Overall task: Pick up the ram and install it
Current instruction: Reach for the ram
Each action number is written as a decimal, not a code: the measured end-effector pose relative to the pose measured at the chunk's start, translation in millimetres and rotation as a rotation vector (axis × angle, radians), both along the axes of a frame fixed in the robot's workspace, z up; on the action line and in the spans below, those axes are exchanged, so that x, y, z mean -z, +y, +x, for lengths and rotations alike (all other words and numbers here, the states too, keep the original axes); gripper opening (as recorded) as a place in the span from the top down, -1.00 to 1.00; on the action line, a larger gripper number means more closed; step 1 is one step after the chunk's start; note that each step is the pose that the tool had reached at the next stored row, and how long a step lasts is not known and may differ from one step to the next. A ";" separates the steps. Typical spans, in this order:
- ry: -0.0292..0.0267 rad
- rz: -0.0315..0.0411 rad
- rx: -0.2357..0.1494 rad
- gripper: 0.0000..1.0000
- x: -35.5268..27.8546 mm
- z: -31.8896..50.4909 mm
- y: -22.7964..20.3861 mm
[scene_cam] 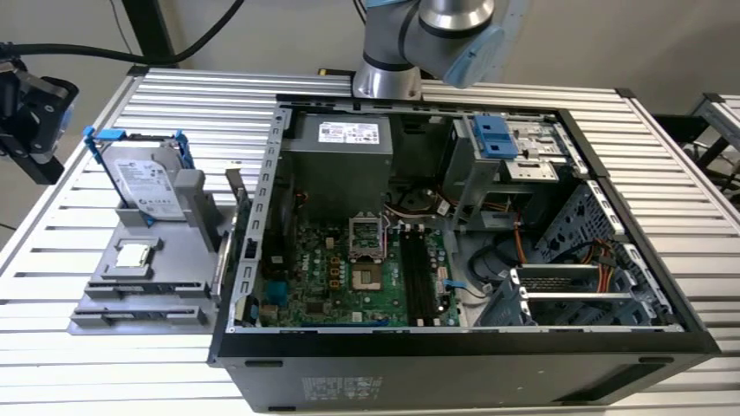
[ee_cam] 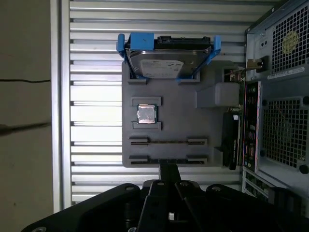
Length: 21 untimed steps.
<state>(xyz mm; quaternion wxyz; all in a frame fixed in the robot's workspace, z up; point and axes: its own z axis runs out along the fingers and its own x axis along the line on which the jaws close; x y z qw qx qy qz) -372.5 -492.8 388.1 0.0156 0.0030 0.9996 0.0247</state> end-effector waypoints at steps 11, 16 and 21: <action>0.0003 0.0001 -0.008 1.00 0.0 0.0 0.0; 0.0022 0.0002 -0.009 1.00 0.1 0.0 0.0; 0.0031 0.0002 -0.010 1.00 0.0 0.0 0.0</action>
